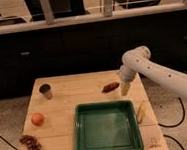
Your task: Place pepper in tray
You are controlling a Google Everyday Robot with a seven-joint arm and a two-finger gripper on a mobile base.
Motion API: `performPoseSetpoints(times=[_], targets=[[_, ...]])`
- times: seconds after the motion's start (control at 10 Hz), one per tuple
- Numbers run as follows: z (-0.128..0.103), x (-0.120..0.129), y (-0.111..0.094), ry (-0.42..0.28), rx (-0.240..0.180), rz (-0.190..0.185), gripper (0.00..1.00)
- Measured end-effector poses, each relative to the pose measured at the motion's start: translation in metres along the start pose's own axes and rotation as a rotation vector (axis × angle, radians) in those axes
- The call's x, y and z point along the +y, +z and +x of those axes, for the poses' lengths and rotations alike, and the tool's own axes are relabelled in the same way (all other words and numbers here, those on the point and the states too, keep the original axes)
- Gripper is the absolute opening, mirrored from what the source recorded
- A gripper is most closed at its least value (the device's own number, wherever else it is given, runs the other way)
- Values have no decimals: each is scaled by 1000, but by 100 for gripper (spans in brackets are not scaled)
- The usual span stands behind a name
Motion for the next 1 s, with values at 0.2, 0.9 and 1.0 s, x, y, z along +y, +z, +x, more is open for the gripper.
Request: performPoseSetpoints(times=[0.2,0.9,1.0], targets=[[-5,-3,5,1,-10,-2,80],[-10,-7,22,7,-34,-19,80],[-9,-6,26,8,-36,-23,80]])
